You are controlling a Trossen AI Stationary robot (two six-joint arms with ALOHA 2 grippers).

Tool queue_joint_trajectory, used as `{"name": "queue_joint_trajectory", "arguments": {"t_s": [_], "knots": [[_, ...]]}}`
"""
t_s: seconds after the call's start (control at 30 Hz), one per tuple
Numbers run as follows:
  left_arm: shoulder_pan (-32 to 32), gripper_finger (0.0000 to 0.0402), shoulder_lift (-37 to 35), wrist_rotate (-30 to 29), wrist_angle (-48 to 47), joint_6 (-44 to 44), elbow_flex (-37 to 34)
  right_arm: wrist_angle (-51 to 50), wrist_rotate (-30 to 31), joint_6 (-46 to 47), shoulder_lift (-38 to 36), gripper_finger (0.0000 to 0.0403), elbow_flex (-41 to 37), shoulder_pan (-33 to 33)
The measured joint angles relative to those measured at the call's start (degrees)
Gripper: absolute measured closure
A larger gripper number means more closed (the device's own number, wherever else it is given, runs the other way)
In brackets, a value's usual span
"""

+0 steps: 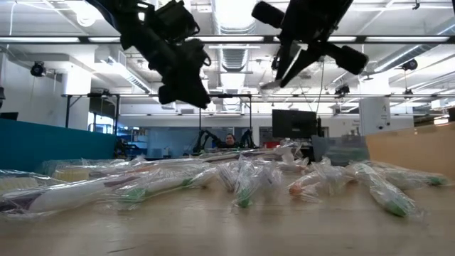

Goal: Pick & Place Toothbrushes
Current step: Put the green toothbrush into the black bin

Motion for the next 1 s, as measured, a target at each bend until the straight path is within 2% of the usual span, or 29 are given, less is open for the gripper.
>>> {"name": "queue_joint_trajectory", "arguments": {"t_s": [0.17,0.3,0.7,1.0], "knots": [[0.0,0.0287,2.83,10.04,7.19,-2.5,0.0,5.54,9.3,-3.93,-0.1,0.0389,-2.94,1.6],[0.0,0.0287,5.26,17.91,13.32,-5.47,0.0,10.85,13.51,-7.11,-0.37,0.0389,-5.41,1.82],[0.0,0.0287,10.9,34.12,25.99,-14.27,0.08,27.75,14.71,-18.85,-0.39,0.0389,-8.79,1.87],[0.0,0.0287,11.17,39.2,28.01,-15.65,0.15,31.69,14.32,-21.52,-0.39,0.0389,-8.9,1.86]]}}
